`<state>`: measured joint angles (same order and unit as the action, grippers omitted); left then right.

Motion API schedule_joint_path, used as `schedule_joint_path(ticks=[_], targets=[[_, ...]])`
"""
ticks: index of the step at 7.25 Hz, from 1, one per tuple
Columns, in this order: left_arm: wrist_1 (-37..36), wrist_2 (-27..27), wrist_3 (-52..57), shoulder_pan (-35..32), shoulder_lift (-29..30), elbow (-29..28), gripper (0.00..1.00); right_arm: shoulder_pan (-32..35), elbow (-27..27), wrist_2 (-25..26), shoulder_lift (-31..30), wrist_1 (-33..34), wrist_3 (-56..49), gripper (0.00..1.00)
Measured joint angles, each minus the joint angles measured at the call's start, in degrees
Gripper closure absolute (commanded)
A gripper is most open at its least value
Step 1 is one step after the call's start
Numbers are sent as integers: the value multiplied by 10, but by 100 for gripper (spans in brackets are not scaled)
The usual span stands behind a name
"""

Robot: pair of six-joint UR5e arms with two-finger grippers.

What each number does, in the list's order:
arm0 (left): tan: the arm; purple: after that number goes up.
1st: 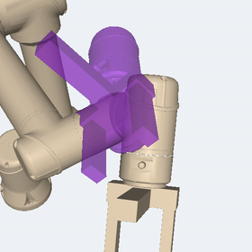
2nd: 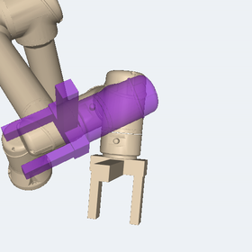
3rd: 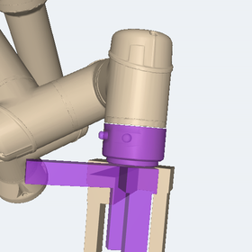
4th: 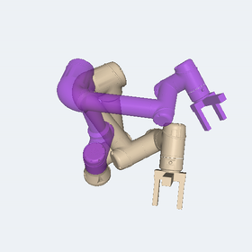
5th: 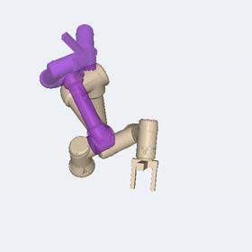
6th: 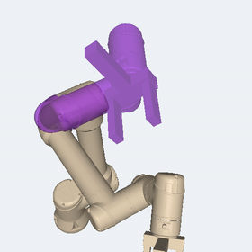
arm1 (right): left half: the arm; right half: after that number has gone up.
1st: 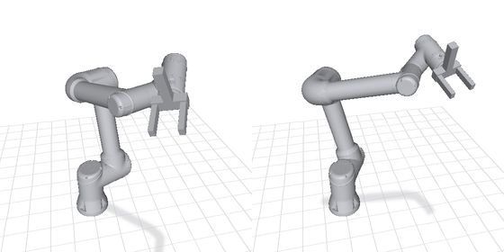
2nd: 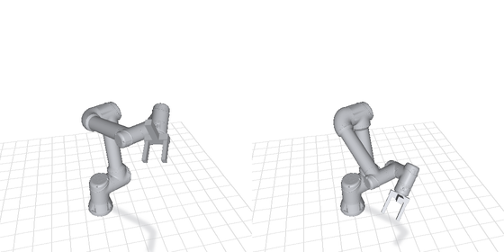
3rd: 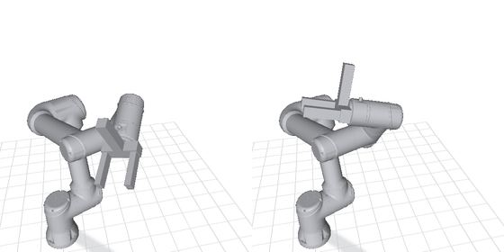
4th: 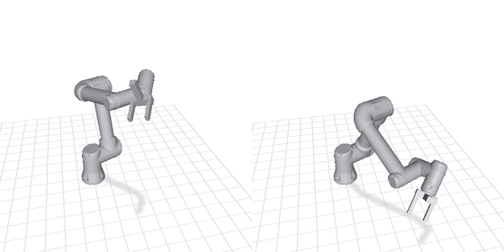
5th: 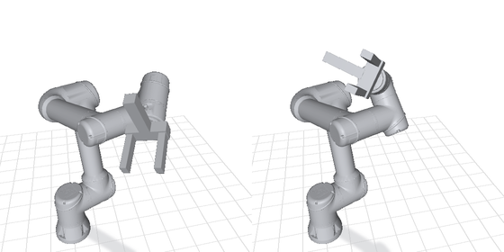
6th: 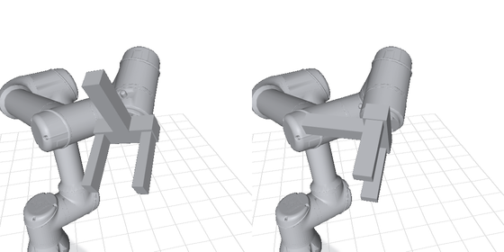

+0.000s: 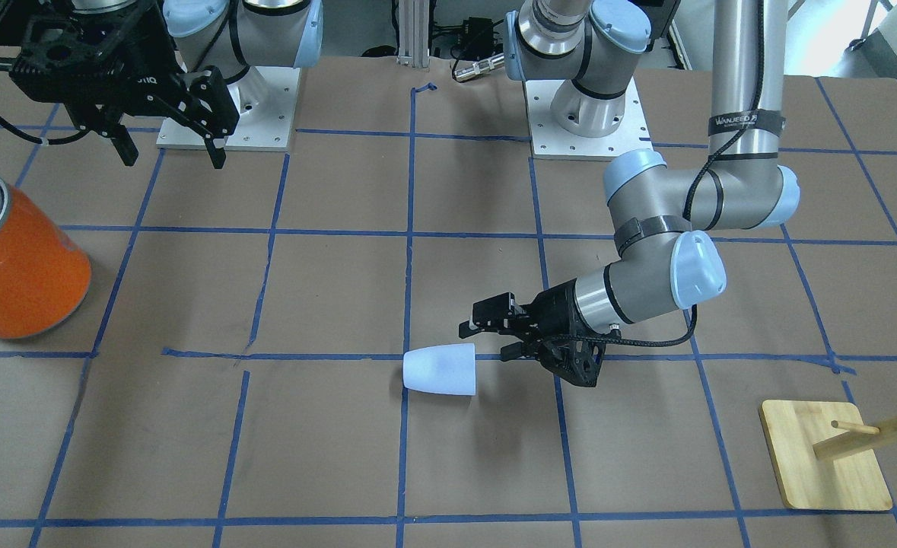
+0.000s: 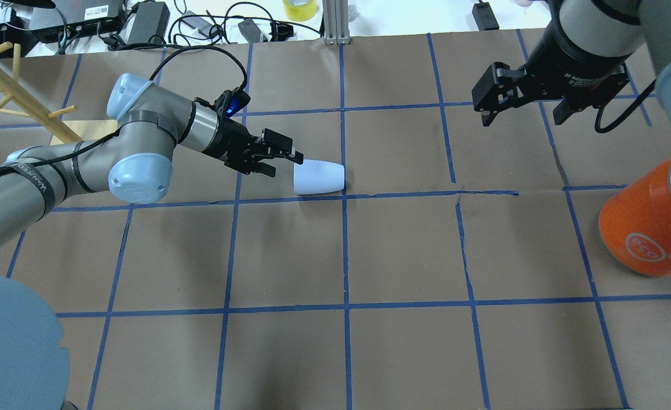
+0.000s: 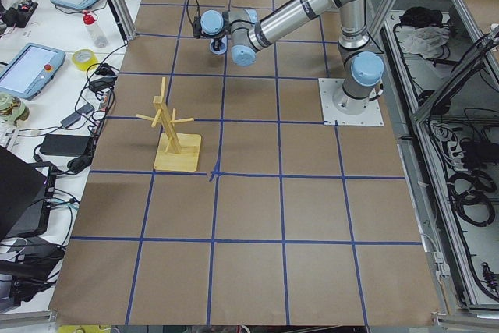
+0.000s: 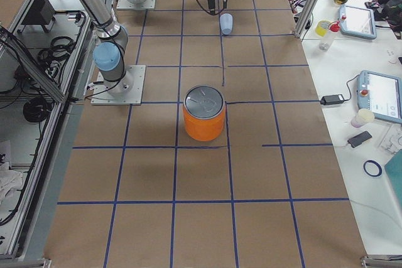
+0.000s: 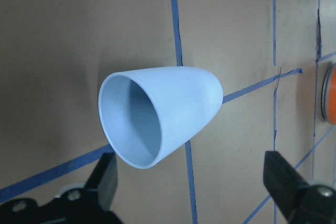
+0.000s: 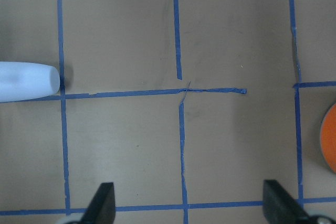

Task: Flip cup
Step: 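Move the left gripper to the cup's closed end and grasp it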

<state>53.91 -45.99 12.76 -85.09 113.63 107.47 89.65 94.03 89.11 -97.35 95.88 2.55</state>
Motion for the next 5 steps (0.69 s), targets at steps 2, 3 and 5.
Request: schedule_joint_path(ticks=[2,3,5], targets=[[-6,49,6,1,23,3,0,0,0,0,0,-1,9,0],[-8,71,8,1,35,3,0,-1,1,0,0,-1,9,0],[-16,87,7,0,53,4,6,-1,1,0,0,-2,10,0]])
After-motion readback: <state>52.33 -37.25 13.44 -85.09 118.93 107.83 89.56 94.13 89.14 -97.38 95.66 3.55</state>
